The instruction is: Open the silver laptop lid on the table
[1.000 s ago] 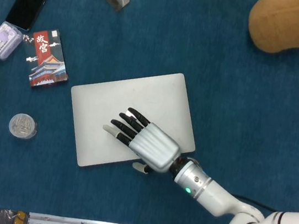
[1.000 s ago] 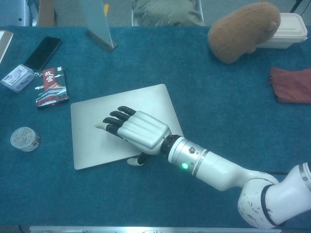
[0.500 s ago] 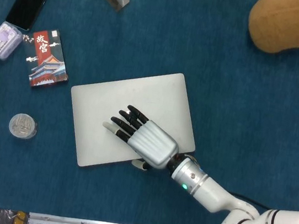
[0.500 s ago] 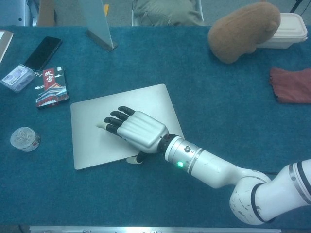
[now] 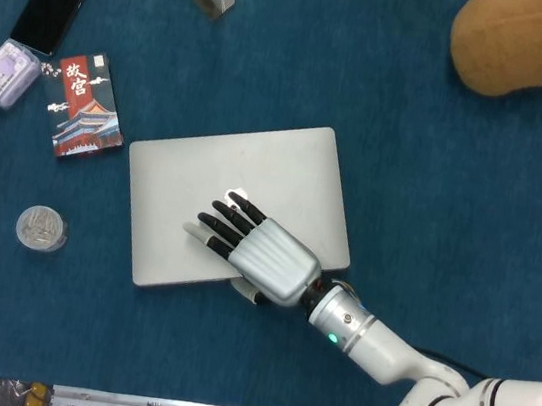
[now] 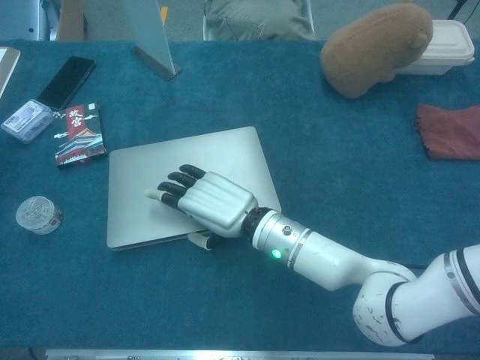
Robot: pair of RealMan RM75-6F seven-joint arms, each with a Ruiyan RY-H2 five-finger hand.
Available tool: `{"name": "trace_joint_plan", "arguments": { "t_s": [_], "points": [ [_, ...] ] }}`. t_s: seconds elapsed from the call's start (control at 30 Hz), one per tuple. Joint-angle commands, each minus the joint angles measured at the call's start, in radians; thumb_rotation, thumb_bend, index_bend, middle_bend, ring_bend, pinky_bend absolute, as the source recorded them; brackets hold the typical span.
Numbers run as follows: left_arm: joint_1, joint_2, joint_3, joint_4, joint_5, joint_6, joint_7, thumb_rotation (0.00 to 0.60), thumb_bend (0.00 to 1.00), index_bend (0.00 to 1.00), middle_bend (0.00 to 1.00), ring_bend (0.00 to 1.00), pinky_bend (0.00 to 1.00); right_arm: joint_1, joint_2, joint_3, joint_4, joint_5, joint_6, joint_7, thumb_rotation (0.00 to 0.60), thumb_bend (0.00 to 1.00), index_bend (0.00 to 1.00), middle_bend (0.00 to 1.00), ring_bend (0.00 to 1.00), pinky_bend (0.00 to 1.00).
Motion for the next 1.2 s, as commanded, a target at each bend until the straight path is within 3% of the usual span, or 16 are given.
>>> {"name": "trace_joint_plan", "arguments": {
  "t_s": [0.03,0.57,0.9,1.2],
  "points": [
    [0.001,-0.001,0.0,0.006,-0.004,-0.002,-0.008,0.07,0.31,0.08,0.0,0.0,0.0,0.004,-0.001,0.008,-0.001,0.002,-0.002,-0.007,0.52,0.44,0.0,0.1,0.0,0.03],
    [0.014,0.011,0.014,0.034,-0.03,-0.032,-0.042,0.074,0.31,0.08,0.0,0.0,0.0,0.059,0.027,0.099,-0.055,0.019,-0.008,-0.106,0.518,0.44,0.0,0.1,0.0,0.03],
    [0.02,0.023,0.03,0.033,-0.055,-0.072,-0.043,0.058,0.31,0.16,0.0,0.0,0.0,0.085,0.044,0.133,-0.078,0.04,-0.005,-0.156,0.52,0.44,0.0,0.1,0.0,0.03],
    [0.01,0.034,0.055,0.034,-0.05,-0.128,-0.034,0.043,0.31,0.16,0.1,0.07,0.0,0.1,0.052,0.155,-0.089,0.059,0.009,-0.192,0.518,0.44,0.0,0.1,0.0,0.03]
  ]
}}
